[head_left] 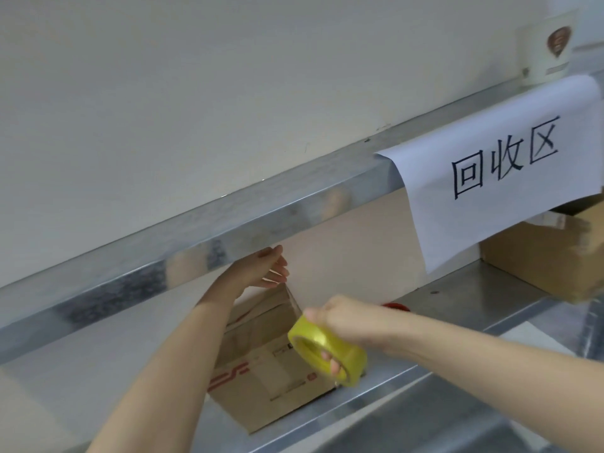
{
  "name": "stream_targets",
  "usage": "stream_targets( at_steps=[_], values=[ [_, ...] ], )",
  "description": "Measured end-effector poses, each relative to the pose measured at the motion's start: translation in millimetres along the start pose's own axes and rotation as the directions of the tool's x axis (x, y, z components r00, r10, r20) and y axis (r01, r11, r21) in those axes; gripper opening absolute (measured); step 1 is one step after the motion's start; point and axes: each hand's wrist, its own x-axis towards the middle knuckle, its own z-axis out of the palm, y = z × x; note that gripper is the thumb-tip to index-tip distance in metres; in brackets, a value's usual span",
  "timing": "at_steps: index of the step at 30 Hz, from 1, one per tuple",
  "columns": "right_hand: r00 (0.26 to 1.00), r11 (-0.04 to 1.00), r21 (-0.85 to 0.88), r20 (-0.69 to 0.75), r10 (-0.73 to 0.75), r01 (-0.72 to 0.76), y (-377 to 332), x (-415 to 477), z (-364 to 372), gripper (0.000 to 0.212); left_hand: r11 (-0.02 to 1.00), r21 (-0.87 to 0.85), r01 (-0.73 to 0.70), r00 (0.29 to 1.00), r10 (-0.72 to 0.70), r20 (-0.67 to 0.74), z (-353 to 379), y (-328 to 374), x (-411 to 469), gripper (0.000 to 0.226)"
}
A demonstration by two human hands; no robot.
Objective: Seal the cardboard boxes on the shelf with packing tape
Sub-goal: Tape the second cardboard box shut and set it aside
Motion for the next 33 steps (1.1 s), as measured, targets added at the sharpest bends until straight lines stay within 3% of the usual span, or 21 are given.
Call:
stream_targets(
  at_steps=[3,8,12,17,21,27,33],
  values=[
    [0.979,0.996,0.016,-0.187,-0.081,0.086,-20.6,10.1,-16.9,0.056,0.989,-0.145,0.023,0.997,-0.013,0.073,2.2,-1.1,-1.3,0.045],
    [0.889,0.971,0.125,-0.439,-0.13,0.204,-37.0,10.4,-44.6,0.035,0.909,-0.376,0.179,0.958,-0.074,0.277,17.8,-4.6,-3.1,0.062],
    [0.827,0.966,0.112,-0.546,-0.137,0.234,-36.0,4.6,-55.3,0.037,0.865,-0.415,0.282,0.885,-0.067,0.461,30.5,-4.4,-12.0,0.07],
    [0.776,0.957,0.134,-0.619,-0.123,0.259,-32.5,5.8,-62.7,0.037,0.814,-0.472,0.339,0.83,-0.023,0.558,41.8,-1.8,-16.8,0.078],
    [0.746,0.935,0.156,-0.651,-0.144,0.317,-35.9,5.0,-62.8,0.033,0.739,-0.562,0.372,0.834,-0.001,0.552,55.5,6.1,-18.3,0.066],
    [0.737,0.928,0.157,-0.658,-0.157,0.338,-35.6,5.6,-62.5,0.03,0.722,-0.583,0.373,0.873,-0.06,0.484,65.4,16.8,-16.6,0.025],
    [0.739,0.932,0.109,-0.644,-0.199,0.346,-33.3,10.9,-62.1,0.032,0.683,-0.614,0.395,0.88,-0.09,0.467,59.4,13.7,-9.9,0.019]
  ],
)
